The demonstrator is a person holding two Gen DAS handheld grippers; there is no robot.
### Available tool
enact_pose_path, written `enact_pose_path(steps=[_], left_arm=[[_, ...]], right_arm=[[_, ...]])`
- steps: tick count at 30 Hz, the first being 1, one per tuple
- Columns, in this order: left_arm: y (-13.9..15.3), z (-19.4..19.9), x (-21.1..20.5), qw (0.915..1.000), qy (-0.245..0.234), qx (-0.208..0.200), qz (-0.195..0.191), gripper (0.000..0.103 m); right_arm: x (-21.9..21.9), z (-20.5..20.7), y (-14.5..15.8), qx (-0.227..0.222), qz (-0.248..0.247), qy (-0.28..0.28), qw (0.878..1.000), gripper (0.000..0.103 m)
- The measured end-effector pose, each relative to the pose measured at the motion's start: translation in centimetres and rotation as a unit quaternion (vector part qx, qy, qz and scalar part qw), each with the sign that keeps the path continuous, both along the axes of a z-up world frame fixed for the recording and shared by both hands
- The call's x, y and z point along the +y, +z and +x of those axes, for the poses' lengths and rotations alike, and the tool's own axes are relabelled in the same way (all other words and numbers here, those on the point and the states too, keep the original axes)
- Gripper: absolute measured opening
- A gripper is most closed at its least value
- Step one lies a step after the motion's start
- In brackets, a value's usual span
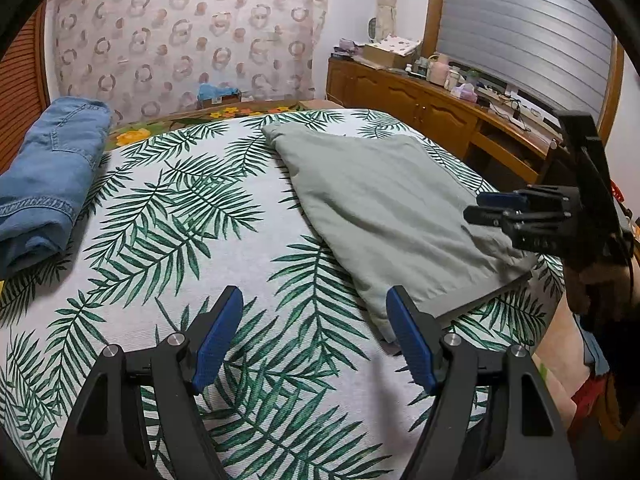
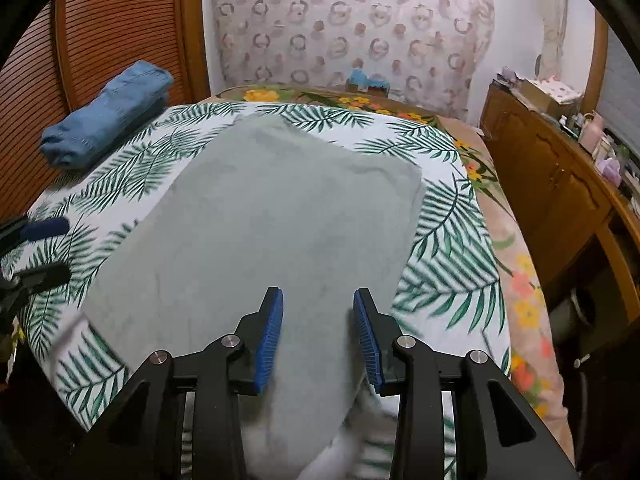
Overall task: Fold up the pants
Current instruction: 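Close the left gripper on the hem of the folded shorts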
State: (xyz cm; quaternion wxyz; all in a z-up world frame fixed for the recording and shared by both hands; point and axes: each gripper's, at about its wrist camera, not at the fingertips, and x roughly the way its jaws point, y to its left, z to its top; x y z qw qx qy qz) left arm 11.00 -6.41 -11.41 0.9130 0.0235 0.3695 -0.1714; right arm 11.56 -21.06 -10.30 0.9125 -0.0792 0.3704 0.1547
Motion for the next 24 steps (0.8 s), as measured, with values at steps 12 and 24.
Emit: enact_pose_path(steps=[12,24], left_arm=[[-0.1,-0.1,-1.3,0.9997,-0.021,0.009,0.001,0.071],[-0.5,-0.6,-2.8,0.9972,-0.067,0.028,-0.017,0.04]], right_arm=[[-0.2,-0.8,-1.4,-0.016,0.004,-0.016,1.0,0.054],[0.1,-2.2,-0.9,-0.011,0.01,-0.013,1.0,0.055]])
